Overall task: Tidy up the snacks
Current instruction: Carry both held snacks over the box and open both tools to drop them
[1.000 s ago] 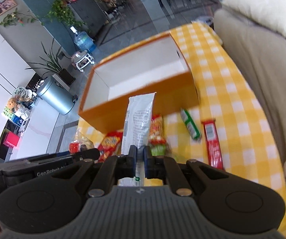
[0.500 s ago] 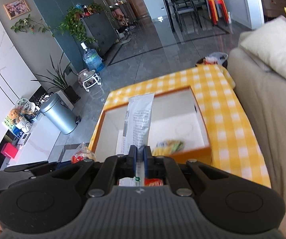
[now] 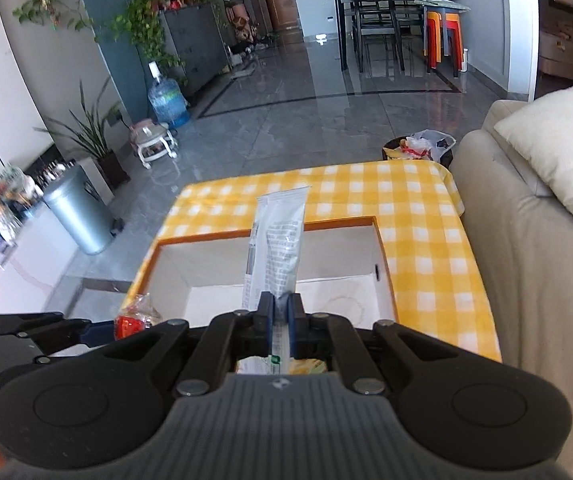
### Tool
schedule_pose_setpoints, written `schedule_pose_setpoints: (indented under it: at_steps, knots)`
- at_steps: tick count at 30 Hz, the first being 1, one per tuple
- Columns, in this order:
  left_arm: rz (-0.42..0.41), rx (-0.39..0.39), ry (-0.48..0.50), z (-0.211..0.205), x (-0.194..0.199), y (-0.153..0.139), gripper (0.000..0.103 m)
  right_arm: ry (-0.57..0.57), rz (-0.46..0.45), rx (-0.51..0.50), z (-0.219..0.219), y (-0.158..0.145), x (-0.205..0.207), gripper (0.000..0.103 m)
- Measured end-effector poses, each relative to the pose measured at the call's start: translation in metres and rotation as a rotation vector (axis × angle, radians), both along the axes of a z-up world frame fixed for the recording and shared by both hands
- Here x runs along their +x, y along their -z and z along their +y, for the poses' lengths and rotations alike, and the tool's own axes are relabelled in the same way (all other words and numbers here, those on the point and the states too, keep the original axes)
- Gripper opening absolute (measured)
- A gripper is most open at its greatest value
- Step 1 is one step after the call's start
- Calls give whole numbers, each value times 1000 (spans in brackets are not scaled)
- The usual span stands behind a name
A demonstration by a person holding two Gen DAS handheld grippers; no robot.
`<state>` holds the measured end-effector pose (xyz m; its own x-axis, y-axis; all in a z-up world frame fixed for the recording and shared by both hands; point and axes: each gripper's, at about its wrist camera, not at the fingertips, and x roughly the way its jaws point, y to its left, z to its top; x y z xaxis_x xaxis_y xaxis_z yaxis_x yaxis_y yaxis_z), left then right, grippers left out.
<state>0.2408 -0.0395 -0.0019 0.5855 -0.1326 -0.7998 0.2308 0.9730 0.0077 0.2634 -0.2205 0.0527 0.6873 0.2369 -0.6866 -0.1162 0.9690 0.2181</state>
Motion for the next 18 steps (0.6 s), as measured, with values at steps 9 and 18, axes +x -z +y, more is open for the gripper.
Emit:
schedule_pose_setpoints:
  at_steps: [9, 18]
  knots:
    - [83, 42, 6, -9, 21, 30, 42, -23, 68, -139, 12, 42, 40, 2]
    - [146, 51, 27, -17, 36, 54, 42, -47, 156, -207, 21, 79, 59, 2]
